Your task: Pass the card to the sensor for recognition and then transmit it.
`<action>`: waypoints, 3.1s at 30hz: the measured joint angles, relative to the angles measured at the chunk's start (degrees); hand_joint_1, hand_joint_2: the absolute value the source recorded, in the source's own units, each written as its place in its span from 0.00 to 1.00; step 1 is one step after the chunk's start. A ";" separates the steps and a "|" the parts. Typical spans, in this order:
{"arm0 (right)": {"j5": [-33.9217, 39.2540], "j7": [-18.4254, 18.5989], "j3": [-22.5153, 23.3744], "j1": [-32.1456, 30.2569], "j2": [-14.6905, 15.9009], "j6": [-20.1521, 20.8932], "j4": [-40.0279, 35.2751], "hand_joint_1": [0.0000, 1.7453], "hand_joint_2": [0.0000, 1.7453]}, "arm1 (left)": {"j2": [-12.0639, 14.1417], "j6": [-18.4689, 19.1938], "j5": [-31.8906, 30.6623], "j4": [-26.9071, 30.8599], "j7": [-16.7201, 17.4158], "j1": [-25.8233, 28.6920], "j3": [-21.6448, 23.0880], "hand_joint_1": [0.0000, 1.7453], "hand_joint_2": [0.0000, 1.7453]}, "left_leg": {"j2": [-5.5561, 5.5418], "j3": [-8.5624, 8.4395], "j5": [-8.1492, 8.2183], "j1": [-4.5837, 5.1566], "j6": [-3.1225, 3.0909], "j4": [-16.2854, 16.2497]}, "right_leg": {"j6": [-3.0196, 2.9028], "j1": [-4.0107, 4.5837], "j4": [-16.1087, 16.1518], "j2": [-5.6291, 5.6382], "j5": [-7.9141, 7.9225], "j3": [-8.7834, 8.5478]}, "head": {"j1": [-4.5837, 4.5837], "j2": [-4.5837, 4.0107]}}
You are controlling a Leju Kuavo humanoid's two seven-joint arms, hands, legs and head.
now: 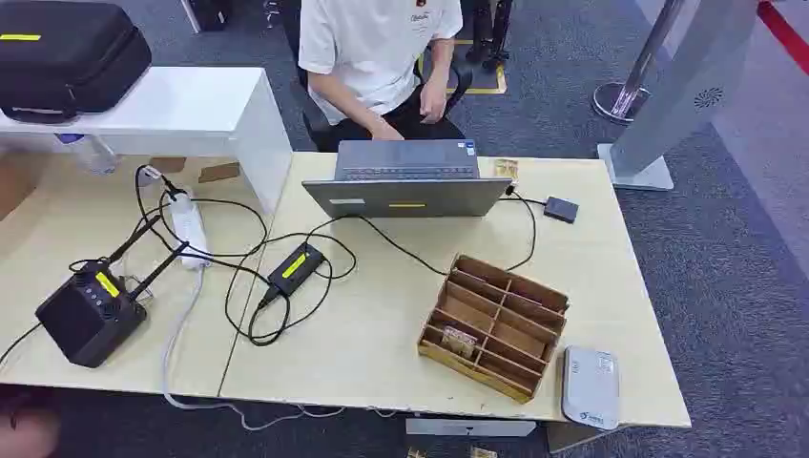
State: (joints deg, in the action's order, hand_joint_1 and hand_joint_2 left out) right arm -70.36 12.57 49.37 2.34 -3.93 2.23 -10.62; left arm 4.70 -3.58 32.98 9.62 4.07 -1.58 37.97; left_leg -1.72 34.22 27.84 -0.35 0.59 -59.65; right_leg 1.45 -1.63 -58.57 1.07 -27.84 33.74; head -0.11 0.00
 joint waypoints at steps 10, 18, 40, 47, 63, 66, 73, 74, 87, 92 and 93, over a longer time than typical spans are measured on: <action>0.00 -0.02 0.02 0.00 0.00 -0.02 0.00 0.00 1.00 | 0.00 -0.02 0.02 0.00 0.00 -0.01 0.35 0.00 1.00 | 0.00 0.00 0.00 0.00 0.00 0.00 | 0.00 0.00 0.00 0.00 0.00 0.00 | 0.00 0.00; 1.77 -0.37 1.33 -0.02 0.00 -3.97 -0.02 0.00 1.00 | -0.02 -0.04 1.05 0.00 0.00 0.00 0.37 0.00 1.00 | 0.00 0.00 0.00 0.00 0.00 0.00 | 0.00 0.00 0.00 0.00 0.00 0.00 | 0.00 0.00; 11.98 -17.94 13.35 -0.52 21.87 -8.81 -5.40 0.00 1.00 | 0.77 1.15 2.58 0.00 0.18 0.09 1.07 0.00 1.00 | 0.05 -0.02 0.16 0.28 -0.14 -0.07 | 0.13 -0.26 0.12 0.01 0.05 -0.09 | -0.02 0.00; 10.32 -14.38 14.29 3.51 32.80 -9.03 -5.95 0.00 1.00 | 1.31 2.54 2.05 0.00 0.00 -0.01 2.41 0.00 1.00 | 0.13 -0.12 0.16 0.26 -0.14 -0.07 | 0.13 -0.24 0.12 0.16 0.06 -0.10 | -0.09 0.00; 3.81 -20.83 7.37 21.11 46.21 -11.72 -6.30 0.00 1.00 | 2.05 3.23 1.46 0.00 -0.98 -0.75 4.61 0.00 1.00 | 0.11 -0.21 0.10 0.24 -0.18 -0.03 | 0.12 -0.21 -0.03 0.15 0.06 -0.20 | 0.00 0.00; 3.24 -22.56 3.25 26.71 47.12 -11.78 -6.67 0.00 1.00 | 2.05 3.19 1.60 0.00 -1.20 -0.79 5.36 0.00 1.00 | 0.14 -0.23 0.06 0.27 -0.14 -0.03 | 0.12 -0.25 -0.06 0.19 0.07 -0.16 | -0.09 0.00; 4.11 -26.64 -8.36 34.79 46.62 -11.85 -10.14 0.00 1.00 | 2.03 2.34 2.03 0.00 -1.44 -0.94 6.05 0.00 1.00 | 0.06 -0.22 0.05 0.22 -0.15 -0.02 | 0.12 -0.19 -0.08 0.13 0.07 -0.20 | -0.04 0.00; 5.38 -26.62 -10.37 35.48 46.29 -11.87 -11.04 0.00 1.00 | 2.03 2.29 2.10 0.00 -1.44 -0.95 6.34 0.00 1.00 | 0.06 -0.22 0.05 0.22 -0.15 -0.01 | 0.12 -0.19 -0.08 0.12 0.07 -0.20 | -0.04 0.00; 23.50 -21.42 -41.32 36.97 40.48 -12.57 -28.25 0.00 1.00 | 1.97 2.54 3.50 0.00 -1.75 -0.96 8.42 0.00 1.00 | 0.06 -0.20 0.00 0.19 -0.09 0.03 | 0.11 -0.17 -0.11 0.14 0.07 -0.19 | -0.02 0.00; 26.25 -18.39 -52.86 37.93 38.34 -13.48 -35.75 0.00 1.00 | 1.88 2.43 3.34 0.00 -4.43 -1.01 9.62 0.00 1.00 | 0.03 -0.19 -0.04 0.18 -0.06 0.04 | 0.11 -0.16 -0.12 0.11 0.07 -0.18 | -0.04 0.00; 26.08 -17.75 -54.78 38.29 37.86 -13.77 -37.08 0.00 1.00 | 1.88 2.45 3.48 0.00 -5.56 -1.01 9.86 0.00 1.00 | 0.04 -0.20 -0.05 0.18 -0.07 0.04 | 0.11 -0.16 -0.12 0.13 0.07 -0.17 | -0.02 0.00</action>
State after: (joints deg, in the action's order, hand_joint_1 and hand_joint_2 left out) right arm -44.28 -5.18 -5.41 40.63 33.93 -11.54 -47.70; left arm 6.58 -1.14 36.46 9.62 -1.49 -2.59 47.82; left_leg -1.68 34.01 27.79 -0.17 0.52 -59.62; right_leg 1.56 -1.79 -58.69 1.20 -27.77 33.57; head -0.13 0.00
